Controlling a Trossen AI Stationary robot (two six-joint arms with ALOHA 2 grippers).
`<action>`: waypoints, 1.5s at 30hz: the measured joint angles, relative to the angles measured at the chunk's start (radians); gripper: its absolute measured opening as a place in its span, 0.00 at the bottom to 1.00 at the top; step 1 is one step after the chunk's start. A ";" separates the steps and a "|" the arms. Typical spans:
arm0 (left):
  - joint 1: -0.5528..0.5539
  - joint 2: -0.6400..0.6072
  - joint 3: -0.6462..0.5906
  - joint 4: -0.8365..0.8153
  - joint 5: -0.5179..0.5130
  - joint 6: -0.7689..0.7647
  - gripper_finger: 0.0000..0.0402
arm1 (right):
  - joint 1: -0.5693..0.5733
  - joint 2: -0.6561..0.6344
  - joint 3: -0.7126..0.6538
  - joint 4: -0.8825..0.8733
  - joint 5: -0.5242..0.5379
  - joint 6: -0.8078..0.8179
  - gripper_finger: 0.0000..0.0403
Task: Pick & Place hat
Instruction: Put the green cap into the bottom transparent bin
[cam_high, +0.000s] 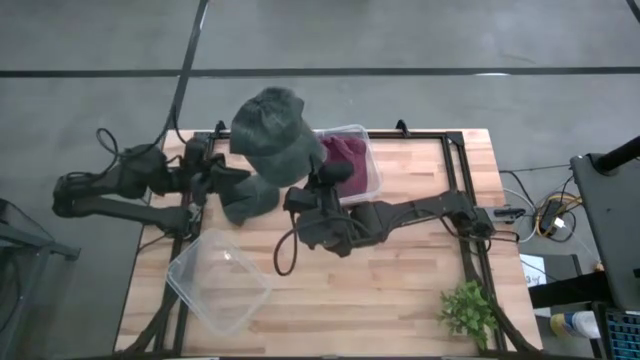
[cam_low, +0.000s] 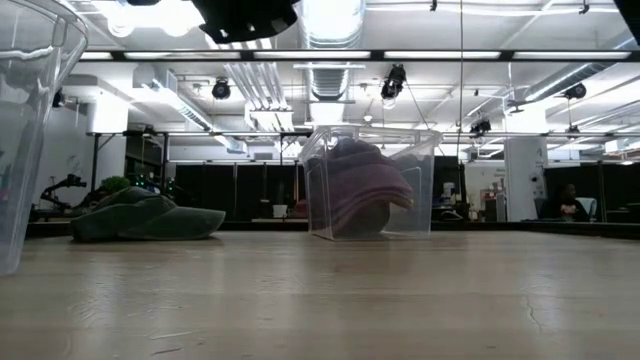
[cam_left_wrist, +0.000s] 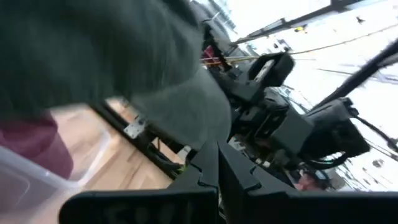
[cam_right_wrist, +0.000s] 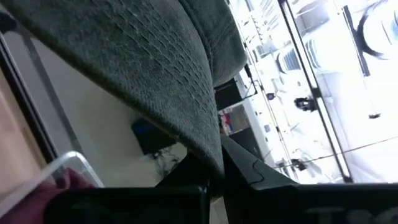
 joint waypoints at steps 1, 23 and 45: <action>0.000 0.002 0.000 0.000 -0.008 -0.013 0.00 | -0.003 0.000 0.000 0.000 0.000 -0.007 0.03; 0.000 0.024 -0.051 -0.003 -0.015 -0.023 0.03 | -0.028 0.000 0.000 -0.005 0.000 -0.092 0.03; -0.005 0.035 -0.054 0.148 -0.214 -0.352 0.28 | -0.044 -0.003 0.000 -0.003 0.004 -0.085 0.03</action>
